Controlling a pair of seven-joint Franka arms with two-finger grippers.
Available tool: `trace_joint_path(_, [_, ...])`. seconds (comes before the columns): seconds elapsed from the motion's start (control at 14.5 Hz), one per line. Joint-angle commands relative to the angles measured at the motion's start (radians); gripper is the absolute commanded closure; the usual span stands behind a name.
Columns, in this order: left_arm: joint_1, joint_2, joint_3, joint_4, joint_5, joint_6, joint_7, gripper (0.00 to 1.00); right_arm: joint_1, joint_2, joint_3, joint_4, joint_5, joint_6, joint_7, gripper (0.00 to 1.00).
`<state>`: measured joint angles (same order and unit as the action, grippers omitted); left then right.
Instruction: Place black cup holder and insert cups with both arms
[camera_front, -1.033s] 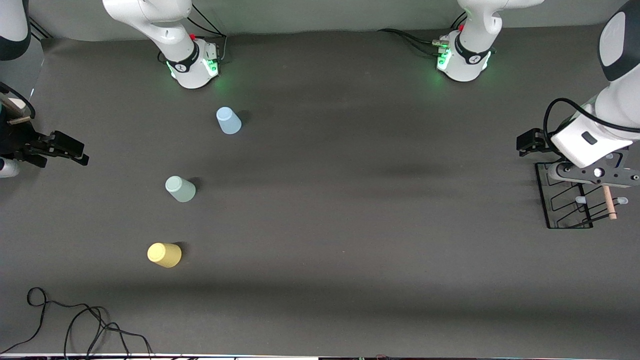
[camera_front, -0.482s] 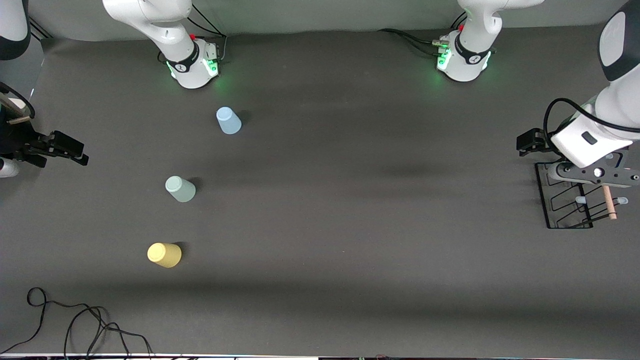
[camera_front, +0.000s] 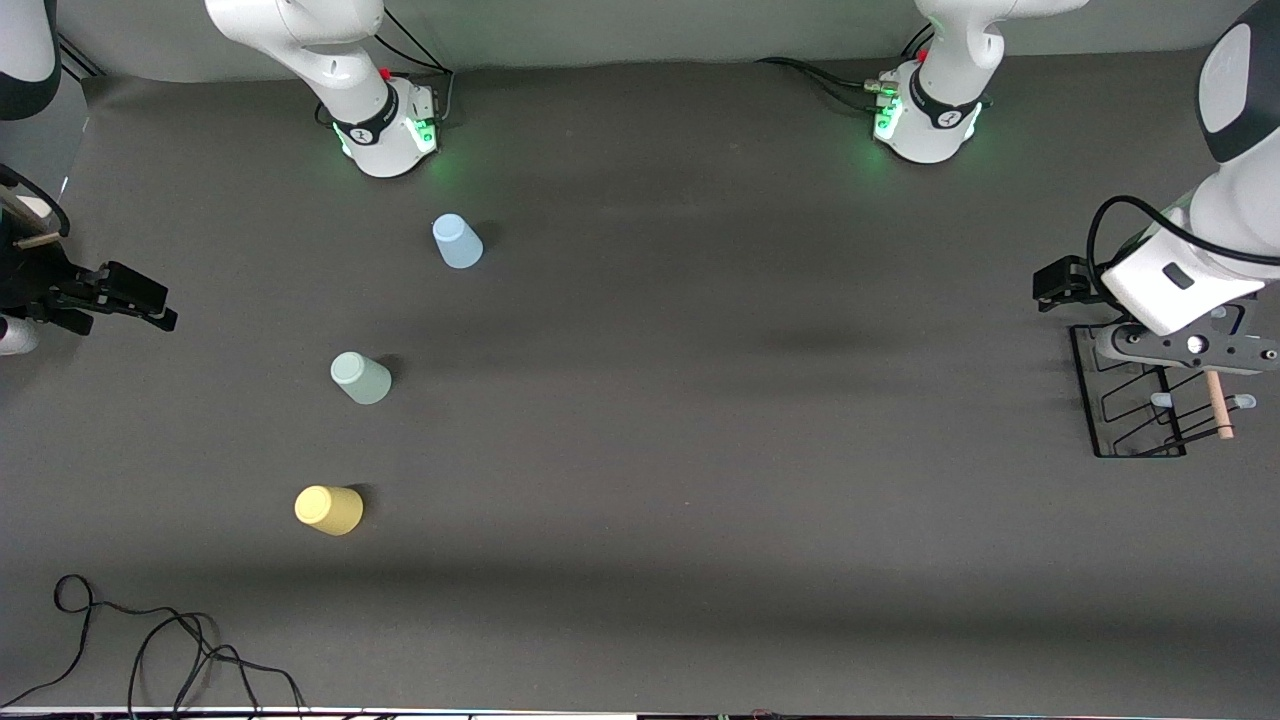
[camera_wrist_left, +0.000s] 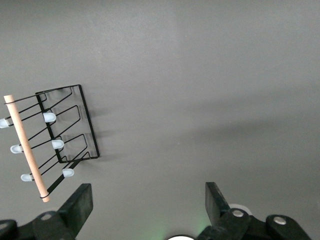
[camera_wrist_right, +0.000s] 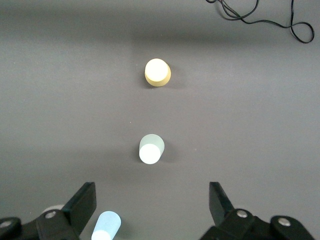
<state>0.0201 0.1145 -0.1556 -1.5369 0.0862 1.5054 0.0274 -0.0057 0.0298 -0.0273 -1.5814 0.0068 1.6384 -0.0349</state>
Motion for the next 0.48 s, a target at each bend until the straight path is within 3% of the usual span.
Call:
trace_joint_path(0.0, [0.000, -0.036, 0.004, -0.034, -0.009, -0.019, -0.012, 0.00, 0.000, 0.006, 0.003, 0.020, -0.002, -0.003, -0.013, 0.00])
trace_joint_path(0.41, [0.001, -0.036, 0.005, -0.031, -0.009, -0.019, -0.011, 0.00, 0.000, 0.007, 0.003, 0.020, -0.001, -0.009, -0.008, 0.00])
